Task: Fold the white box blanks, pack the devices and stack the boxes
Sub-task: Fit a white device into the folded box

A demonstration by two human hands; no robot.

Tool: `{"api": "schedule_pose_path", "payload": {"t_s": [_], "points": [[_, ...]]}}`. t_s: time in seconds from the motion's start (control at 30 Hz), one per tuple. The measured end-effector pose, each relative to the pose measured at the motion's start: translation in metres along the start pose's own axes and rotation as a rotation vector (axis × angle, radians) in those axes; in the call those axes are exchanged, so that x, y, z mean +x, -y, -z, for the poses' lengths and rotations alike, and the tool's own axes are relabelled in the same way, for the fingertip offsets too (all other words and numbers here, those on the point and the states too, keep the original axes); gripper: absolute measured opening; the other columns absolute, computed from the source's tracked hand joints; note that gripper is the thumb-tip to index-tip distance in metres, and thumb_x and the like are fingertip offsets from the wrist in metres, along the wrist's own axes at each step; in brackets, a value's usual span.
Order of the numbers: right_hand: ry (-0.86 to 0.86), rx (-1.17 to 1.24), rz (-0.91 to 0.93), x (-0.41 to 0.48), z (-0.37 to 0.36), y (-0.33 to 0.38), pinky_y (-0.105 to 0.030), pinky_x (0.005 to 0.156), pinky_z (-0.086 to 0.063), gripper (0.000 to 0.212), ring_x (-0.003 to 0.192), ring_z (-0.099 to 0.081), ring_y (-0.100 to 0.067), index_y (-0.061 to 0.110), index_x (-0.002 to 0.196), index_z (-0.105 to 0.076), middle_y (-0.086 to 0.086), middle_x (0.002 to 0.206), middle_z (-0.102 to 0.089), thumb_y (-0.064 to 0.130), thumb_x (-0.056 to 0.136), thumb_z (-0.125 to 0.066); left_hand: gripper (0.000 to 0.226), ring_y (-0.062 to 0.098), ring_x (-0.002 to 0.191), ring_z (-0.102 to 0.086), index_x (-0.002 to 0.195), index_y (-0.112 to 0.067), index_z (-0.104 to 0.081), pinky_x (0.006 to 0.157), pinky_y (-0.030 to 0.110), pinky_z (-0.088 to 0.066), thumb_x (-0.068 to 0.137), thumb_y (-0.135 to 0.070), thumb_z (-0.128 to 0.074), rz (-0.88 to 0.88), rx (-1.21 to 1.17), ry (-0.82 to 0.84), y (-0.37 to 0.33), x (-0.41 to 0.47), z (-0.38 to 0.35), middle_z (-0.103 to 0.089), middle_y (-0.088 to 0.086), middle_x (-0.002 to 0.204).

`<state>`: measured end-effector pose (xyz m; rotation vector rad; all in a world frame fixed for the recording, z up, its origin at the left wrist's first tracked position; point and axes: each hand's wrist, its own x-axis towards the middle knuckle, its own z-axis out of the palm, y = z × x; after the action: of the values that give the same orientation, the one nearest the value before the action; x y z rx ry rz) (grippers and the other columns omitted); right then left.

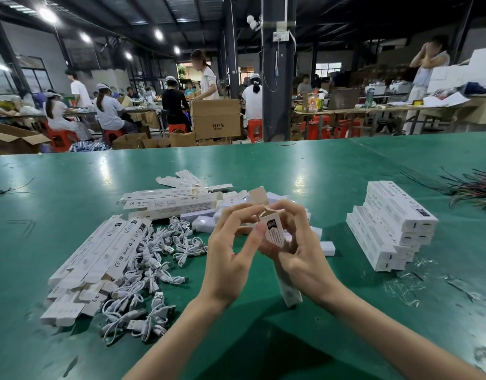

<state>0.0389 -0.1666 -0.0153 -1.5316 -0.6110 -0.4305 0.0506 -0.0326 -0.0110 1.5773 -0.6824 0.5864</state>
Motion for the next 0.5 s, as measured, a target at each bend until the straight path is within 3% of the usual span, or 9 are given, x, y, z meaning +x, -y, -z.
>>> {"api": "schedule_pose_path", "payload": {"t_s": [0.1,0.2,0.33,0.4,0.5], "points": [[0.022,0.056,-0.039,0.0002,-0.0017,0.0043,-0.030,0.074,-0.055,0.050,0.092,-0.058,-0.014,0.034,0.111,-0.048,-0.015,0.099,-0.056,-0.008,0.085,-0.060,0.012,0.012,0.089,-0.068,0.099,-0.020,-0.069,0.076,0.023,-0.053,0.091,-0.018,-0.061,0.111,-0.149,-0.041,-0.0017,0.0031,0.0013,-0.071,0.003,0.101],[0.039,0.087,-0.078,0.0005,-0.0026,0.0067,-0.025,0.069,-0.052,0.045,0.088,-0.055,-0.011,0.040,0.105,-0.052,-0.018,0.097,-0.053,0.004,0.081,-0.064,0.013,0.022,0.083,-0.068,0.089,-0.012,-0.071,0.081,0.046,-0.056,0.086,-0.024,-0.066,0.191,-0.224,-0.075,-0.0007,0.0058,0.0052,-0.073,0.010,0.090],[0.055,0.102,-0.108,0.0020,0.0009,0.0070,-0.021,0.067,-0.049,0.046,0.087,-0.050,-0.013,0.040,0.101,-0.054,-0.001,0.088,-0.053,0.002,0.077,-0.065,0.021,0.011,0.081,-0.067,0.098,-0.019,-0.061,0.076,0.023,-0.053,0.079,-0.020,-0.070,0.206,-0.306,-0.081,-0.0040,0.0071,0.0058,-0.072,0.000,0.081],[0.061,0.103,-0.105,0.0022,0.0015,0.0082,-0.020,0.068,-0.049,0.047,0.089,-0.051,-0.012,0.039,0.101,-0.054,0.001,0.087,-0.052,0.001,0.077,-0.064,0.030,0.013,0.083,-0.068,0.107,-0.022,-0.058,0.078,0.023,-0.053,0.080,-0.020,-0.071,0.255,-0.387,-0.081,-0.0044,0.0078,0.0058,-0.071,-0.001,0.082],[0.065,0.102,-0.095,-0.0002,-0.0010,0.0101,-0.020,0.069,-0.049,0.047,0.090,-0.052,-0.012,0.040,0.101,-0.052,-0.012,0.091,-0.051,0.001,0.077,-0.064,0.018,0.016,0.085,-0.068,0.100,-0.020,-0.069,0.076,0.025,-0.055,0.083,-0.028,-0.068,0.297,-0.402,-0.083,-0.0073,0.0093,0.0063,-0.073,0.002,0.092]]}}
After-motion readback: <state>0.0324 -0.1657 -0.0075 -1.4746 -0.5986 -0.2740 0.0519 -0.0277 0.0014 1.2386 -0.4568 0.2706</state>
